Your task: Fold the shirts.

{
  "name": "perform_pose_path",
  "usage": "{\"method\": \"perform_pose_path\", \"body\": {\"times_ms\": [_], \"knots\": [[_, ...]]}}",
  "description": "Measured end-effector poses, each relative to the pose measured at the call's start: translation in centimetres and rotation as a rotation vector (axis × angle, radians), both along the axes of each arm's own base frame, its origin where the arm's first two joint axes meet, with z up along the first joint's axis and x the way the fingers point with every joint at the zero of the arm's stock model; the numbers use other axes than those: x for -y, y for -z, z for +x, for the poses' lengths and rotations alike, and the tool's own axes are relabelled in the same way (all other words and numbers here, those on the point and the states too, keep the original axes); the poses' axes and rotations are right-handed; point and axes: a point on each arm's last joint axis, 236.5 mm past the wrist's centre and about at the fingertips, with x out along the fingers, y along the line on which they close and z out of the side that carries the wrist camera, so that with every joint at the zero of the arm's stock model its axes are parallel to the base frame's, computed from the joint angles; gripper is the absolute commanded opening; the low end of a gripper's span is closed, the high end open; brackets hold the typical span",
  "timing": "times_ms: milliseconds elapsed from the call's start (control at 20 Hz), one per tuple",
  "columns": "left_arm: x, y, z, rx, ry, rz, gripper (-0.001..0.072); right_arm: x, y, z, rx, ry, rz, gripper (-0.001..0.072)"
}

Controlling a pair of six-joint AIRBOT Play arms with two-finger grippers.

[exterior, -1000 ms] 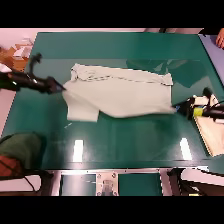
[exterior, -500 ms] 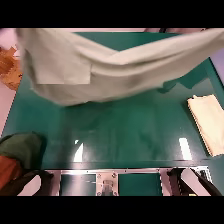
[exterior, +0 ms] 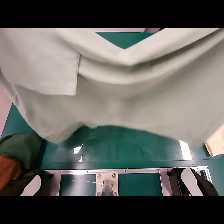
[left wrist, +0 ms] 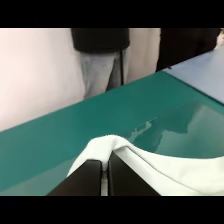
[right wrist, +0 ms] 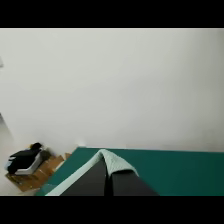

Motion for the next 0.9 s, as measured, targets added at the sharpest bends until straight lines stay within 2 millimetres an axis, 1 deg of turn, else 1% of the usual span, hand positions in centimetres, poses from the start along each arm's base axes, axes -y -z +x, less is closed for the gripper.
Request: {"method": "perform_pose_path", "body": {"times_ms": [50, 100, 150, 200, 250, 350, 450, 550, 600, 650, 750, 800, 900], "knots": [[-0.6, 1.7, 1.7, -0.056, -0.012, -0.011, 0.0026, 1.4, 1.9, 1.6, -0.056, 0.021, 0.024, 0.0014], [-1.2, 3.9, 3.8, -0.128, -0.018, -0.026, 0.0026, 2.9, 4.2, 3.3, -0.116, 0.035, 0.056, 0.0014], [-1.6, 6.4, 5.8, -0.203, -0.019, -0.046, 0.0026, 4.2, 7.0, 5.1, -0.185, 0.046, 0.090, 0.0014], [-2.0, 9.2, 7.9, -0.283, -0.017, -0.070, 0.0026, 5.4, 10.6, 7.3, -0.264, 0.055, 0.129, 0.0013], [-2.3, 12.4, 10.2, -0.368, -0.014, -0.106, 0.0026, 6.4, 14.5, 9.5, -0.344, 0.060, 0.164, 0.0014], [-2.7, 19.2, 14.3, -0.525, -0.008, -0.168, 0.0026, 7.5, 22.4, 13.4, -0.490, 0.069, 0.221, 0.0014], [-2.4, 25.6, 17.8, -0.638, 0.001, -0.203, 0.0026, 8.0, 30.7, 17.0, -0.636, 0.074, 0.264, 0.0013], [-1.5, 31.2, 20.6, -0.721, 0.002, -0.225, 0.0026, 8.1, 37.6, 19.6, -0.755, 0.076, 0.294, 0.0014], [-1.1, 33.7, 22.0, -0.748, -0.010, -0.235, 0.0026, 8.1, 40.4, 20.6, -0.799, 0.078, 0.302, 0.0013], [-0.9, 35.5, 23.0, -0.763, -0.024, -0.246, 0.0026, 8.1, 42.8, 21.6, -0.837, 0.076, 0.311, 0.0013], [-1.2, 38.2, 25.1, -0.769, -0.073, -0.267, 0.0026, 8.5, 46.0, 23.2, -0.879, 0.077, 0.317, 0.0013], [-1.5, 39.1, 25.9, -0.764, -0.097, -0.272, 0.0026, 8.7, 46.9, 23.8, -0.889, 0.078, 0.315, 0.0014], [-2.0, 39.7, 27.2, -0.738, -0.136, -0.281, 0.0026, 9.0, 47.5, 25.1, -0.884, 0.078, 0.308, 0.0013]]}}
